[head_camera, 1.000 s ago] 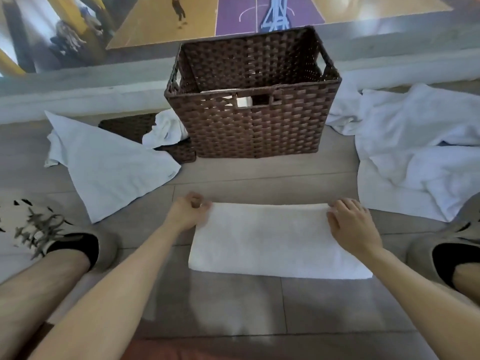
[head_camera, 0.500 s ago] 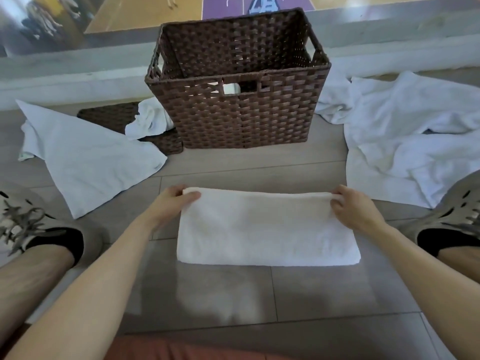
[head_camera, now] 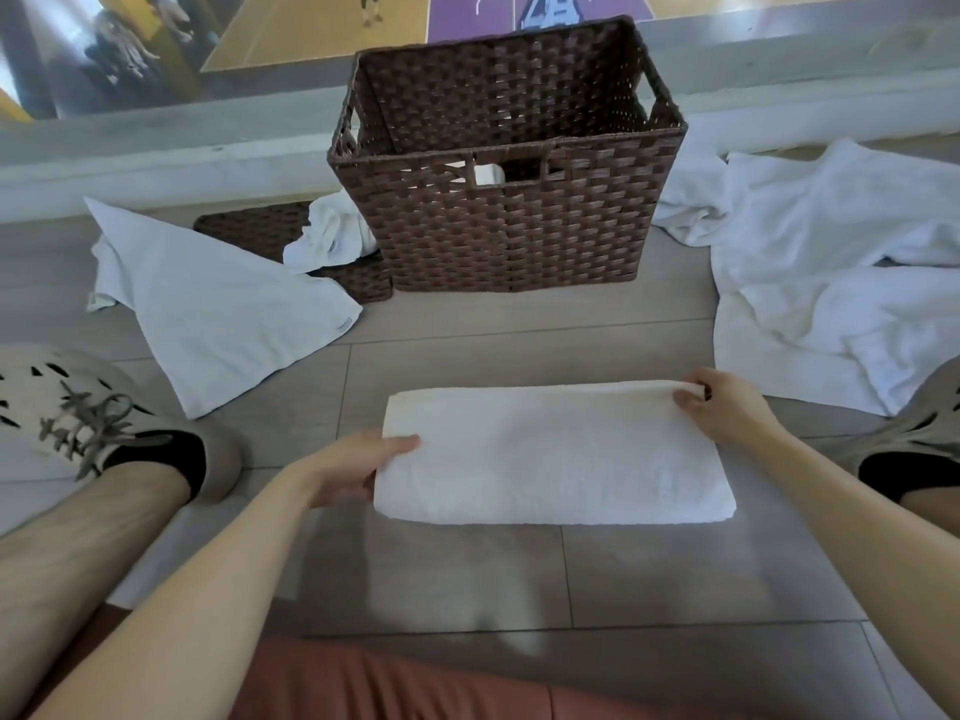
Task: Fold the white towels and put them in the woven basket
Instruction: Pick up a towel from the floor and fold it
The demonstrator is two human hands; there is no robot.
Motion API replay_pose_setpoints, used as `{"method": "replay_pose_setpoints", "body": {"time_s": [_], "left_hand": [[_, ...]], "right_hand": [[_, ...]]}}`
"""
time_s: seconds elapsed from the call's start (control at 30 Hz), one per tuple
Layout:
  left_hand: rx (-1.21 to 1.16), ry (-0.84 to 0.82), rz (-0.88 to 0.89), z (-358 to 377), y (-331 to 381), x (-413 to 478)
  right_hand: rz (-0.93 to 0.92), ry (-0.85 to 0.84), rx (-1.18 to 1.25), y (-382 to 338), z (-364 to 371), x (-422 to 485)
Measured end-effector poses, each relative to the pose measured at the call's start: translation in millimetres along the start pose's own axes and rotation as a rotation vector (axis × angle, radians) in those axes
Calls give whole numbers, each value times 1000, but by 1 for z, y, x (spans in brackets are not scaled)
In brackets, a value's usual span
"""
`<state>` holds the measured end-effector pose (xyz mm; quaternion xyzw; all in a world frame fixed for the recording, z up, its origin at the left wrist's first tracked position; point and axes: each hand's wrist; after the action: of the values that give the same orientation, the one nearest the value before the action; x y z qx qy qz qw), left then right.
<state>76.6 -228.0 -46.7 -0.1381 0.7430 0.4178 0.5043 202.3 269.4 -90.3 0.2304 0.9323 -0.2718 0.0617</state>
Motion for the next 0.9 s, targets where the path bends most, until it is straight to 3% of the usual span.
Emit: {"method": "replay_pose_setpoints", "body": {"time_s": [0.07,0.2,0.33,0.43,0.57,0.63,0.7,0.77,0.83,0.9], "left_hand": [[19,-68,-40,1,-9,0],[-8,-52,-53,-1,-11,2],[205,172,52,4,-8,1],[269,238,132,4,-16,3],[206,182,-54,1,-19,11],[210,335,-61,3,-9,12],[384,707,207,8,-1,16],[730,972,644,24,4,18],[1074,863,867,52,6,24],[1246,663,763,79,-5,37]], "right_hand": [[-8,6,-7,-1,1,0],[-13,-4,-13,-3,2,1],[-3,38,1,-3,8,0],[11,58,14,-3,13,-2],[57,108,72,-10,14,-11],[172,151,64,-10,13,-17],[332,144,62,-12,10,-23],[419,45,65,-17,5,-29],[446,-100,52,-23,0,-34],[466,-220,41,-28,-1,-35]]}}
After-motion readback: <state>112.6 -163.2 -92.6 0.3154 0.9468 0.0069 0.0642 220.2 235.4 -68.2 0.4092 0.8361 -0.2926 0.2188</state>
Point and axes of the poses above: each hand's wrist, its own x-axis towards the middle knuckle, its own z-axis out of the palm, y = z × x, and after that the axes turned 8 degrees about -z, right-handed
